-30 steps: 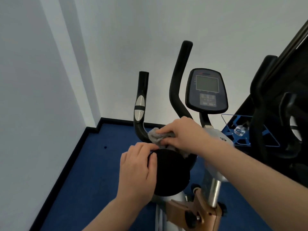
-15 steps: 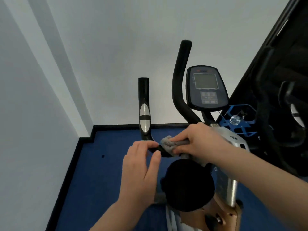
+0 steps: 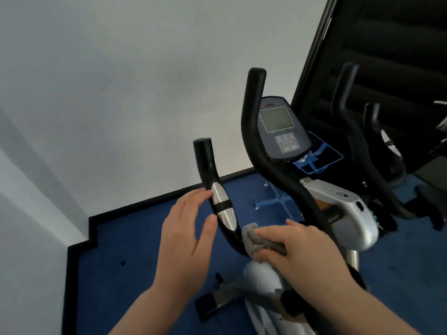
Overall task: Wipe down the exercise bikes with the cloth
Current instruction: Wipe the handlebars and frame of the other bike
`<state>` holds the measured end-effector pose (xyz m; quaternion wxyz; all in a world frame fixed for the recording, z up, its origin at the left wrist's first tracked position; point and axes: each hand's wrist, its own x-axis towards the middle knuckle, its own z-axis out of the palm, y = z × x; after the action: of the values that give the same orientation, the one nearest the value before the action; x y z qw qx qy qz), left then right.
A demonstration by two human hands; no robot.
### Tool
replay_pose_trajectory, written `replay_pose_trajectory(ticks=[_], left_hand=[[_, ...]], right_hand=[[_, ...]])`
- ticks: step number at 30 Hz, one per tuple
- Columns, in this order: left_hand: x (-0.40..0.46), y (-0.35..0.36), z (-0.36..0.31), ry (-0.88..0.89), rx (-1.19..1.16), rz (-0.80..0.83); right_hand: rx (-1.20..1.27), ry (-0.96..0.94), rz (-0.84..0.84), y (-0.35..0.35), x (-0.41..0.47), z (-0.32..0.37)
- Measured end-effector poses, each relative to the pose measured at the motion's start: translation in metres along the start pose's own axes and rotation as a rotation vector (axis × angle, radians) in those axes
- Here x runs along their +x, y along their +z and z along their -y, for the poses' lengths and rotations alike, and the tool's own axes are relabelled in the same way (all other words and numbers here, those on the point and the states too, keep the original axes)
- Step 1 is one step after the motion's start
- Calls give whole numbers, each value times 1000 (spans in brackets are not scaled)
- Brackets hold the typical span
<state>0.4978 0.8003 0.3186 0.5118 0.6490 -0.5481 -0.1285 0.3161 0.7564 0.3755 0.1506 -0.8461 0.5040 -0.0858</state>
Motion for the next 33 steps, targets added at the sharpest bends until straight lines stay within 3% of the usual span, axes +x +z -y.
replay_pose_trajectory(ticks=[4, 12, 17, 24, 27, 30, 33], left_hand=[[8, -6, 10, 48, -28, 55], [33, -20, 20, 107, -79, 101], [58, -25, 18, 125, -128, 70], [78, -31, 17, 94, -210, 95], [80, -35, 15, 56, -256, 96], [81, -39, 14, 50, -277, 105], [80, -40, 11, 35, -309, 107]], right_hand=[[-9, 71, -135, 22, 7, 40], [187, 283, -229, 29, 4, 55], [231, 227, -291, 20, 64, 78], [272, 226, -349, 24, 69, 77], [556, 198, -438, 25, 94, 88], [933, 81, -500, 17, 112, 90], [818, -143, -393, 1, 120, 79]])
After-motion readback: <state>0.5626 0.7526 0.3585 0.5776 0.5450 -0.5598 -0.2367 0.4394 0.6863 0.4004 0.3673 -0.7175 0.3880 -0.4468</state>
